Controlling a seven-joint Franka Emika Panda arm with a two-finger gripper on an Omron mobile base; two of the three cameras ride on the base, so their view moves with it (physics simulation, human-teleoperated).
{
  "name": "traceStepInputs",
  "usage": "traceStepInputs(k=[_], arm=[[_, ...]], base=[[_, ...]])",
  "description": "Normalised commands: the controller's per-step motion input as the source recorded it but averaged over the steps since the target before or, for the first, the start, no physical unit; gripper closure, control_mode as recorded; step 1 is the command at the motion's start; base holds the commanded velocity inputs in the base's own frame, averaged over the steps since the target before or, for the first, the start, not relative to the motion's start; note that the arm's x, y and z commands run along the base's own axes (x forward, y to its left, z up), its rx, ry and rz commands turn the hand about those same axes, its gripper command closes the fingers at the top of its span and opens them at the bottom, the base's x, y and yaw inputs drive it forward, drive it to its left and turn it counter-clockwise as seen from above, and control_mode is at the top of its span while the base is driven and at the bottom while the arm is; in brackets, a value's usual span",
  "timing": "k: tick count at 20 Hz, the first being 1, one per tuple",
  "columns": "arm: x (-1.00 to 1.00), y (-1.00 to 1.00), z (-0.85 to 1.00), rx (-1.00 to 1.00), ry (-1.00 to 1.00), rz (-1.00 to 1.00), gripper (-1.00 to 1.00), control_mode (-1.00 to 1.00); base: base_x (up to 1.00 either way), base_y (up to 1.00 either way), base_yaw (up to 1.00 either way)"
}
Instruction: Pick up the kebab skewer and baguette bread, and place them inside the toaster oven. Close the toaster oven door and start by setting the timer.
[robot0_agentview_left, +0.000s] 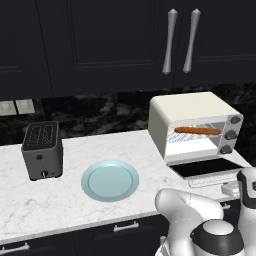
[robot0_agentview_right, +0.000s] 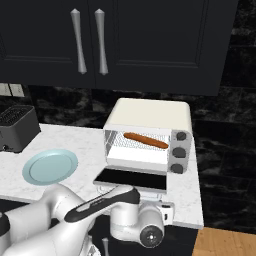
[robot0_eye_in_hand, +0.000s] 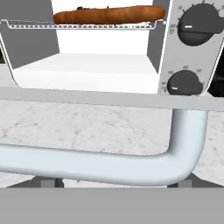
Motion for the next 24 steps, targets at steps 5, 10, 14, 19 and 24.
traceStepInputs(k=[5, 10, 14, 19, 24], arm=[[0.31, 0.0, 0.44, 0.03, -0.05, 0.0, -1.0, -1.0], [0.43, 0.04, 0.42, 0.03, -0.02, 0.0, -1.0, -1.0], [0.42, 0.13, 0.46, 0.01, -0.02, 0.0, -1.0, -1.0], [0.5, 0.21, 0.44, 0.0, -0.01, 0.0, -1.0, -1.0], [0.56, 0.31, 0.42, 0.0, 0.0, -0.04, -1.0, -1.0]], base=[[0.0, 0.0, 0.0], [0.0, 0.0, 0.0], [0.0, 0.0, 0.0], [0.0, 0.0, 0.0], [0.0, 0.0, 0.0]])
